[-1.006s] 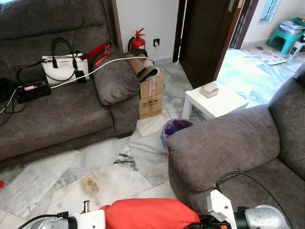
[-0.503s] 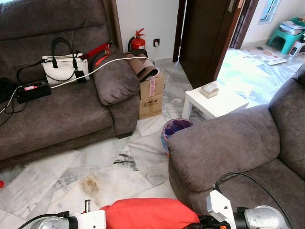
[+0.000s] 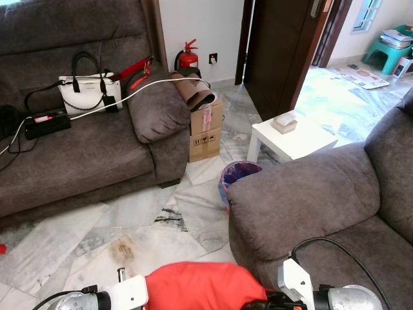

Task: Move the pillow to the sofa from floor

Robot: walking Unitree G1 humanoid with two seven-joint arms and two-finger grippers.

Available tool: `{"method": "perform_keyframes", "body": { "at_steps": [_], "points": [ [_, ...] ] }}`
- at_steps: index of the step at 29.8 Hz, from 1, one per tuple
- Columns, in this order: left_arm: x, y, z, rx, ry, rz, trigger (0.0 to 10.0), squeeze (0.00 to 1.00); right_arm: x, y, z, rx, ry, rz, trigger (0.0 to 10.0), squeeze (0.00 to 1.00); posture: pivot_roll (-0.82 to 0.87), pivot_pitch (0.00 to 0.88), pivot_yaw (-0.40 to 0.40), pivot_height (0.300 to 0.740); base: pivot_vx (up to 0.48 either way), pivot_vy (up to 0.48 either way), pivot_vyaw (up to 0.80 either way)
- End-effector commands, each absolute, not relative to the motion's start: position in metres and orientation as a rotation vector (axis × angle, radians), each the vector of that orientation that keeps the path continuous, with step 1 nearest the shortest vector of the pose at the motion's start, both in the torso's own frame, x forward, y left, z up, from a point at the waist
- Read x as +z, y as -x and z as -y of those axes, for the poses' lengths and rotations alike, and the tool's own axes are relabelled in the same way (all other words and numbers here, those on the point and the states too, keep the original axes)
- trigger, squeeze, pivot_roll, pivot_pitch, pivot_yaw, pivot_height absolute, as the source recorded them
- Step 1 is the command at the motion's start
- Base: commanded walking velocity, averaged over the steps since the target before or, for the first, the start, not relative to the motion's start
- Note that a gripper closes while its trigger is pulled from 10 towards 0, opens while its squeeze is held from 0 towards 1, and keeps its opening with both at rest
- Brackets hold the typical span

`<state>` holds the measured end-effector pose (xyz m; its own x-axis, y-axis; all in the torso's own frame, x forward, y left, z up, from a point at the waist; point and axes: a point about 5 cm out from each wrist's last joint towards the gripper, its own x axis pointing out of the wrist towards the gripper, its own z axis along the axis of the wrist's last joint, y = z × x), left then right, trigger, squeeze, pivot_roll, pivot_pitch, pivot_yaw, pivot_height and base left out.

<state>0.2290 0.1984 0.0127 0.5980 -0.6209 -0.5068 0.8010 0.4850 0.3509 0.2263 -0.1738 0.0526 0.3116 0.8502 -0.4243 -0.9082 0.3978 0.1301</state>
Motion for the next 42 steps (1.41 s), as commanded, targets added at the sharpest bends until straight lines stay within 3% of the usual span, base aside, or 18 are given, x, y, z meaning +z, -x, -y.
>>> {"method": "perform_keyframes", "body": {
  "at_steps": [1,2,3,5,7,10,22,42],
  "points": [
    [0.031,-0.253,-0.198,-0.691,-0.506,-0.230,9.0,0.00,0.054,-0.239,0.168,1.082,0.179,-0.384,10.0,0.00,0.03,0.095,0.030,0.740,0.000,0.000,0.00],
    [0.031,-0.253,-0.198,-0.691,-0.506,-0.230,9.0,0.00,0.054,-0.239,0.168,1.082,0.179,-0.384,10.0,0.00,0.03,0.095,0.030,0.740,0.000,0.000,0.00],
    [0.034,-0.257,-0.199,-0.633,-0.467,-0.220,10.0,0.00,0.052,-0.239,0.169,1.060,0.169,-0.385,10.0,0.00,0.04,0.095,0.032,0.740,0.000,0.000,0.00],
    [0.048,-0.270,-0.194,-0.454,-0.270,-0.158,10.0,0.00,0.051,-0.249,0.170,0.898,0.127,-0.315,10.0,0.00,0.04,0.101,0.035,0.740,0.000,0.000,0.00],
    [0.055,-0.273,-0.187,-0.380,-0.157,-0.116,10.0,0.00,0.049,-0.258,0.173,0.739,0.117,-0.282,10.0,0.00,0.04,0.103,0.031,0.740,0.000,0.000,0.00],
    [0.059,-0.276,-0.176,-0.290,0.086,-0.085,10.0,0.00,0.042,-0.260,0.166,0.644,0.077,-0.266,10.0,0.00,0.04,0.104,0.029,0.740,0.000,0.000,0.00],
    [0.073,-0.278,-0.160,-0.227,0.072,-0.019,10.0,0.00,0.035,-0.271,0.164,0.403,-0.002,-0.225,10.0,0.00,0.04,0.114,0.022,0.740,0.000,0.000,0.00],
    [0.076,-0.277,-0.156,-0.241,0.109,-0.016,10.0,0.00,0.032,-0.277,0.168,0.340,-0.006,-0.215,10.0,0.00,0.05,0.113,0.022,0.740,0.000,0.000,-0.78]
  ]
}}
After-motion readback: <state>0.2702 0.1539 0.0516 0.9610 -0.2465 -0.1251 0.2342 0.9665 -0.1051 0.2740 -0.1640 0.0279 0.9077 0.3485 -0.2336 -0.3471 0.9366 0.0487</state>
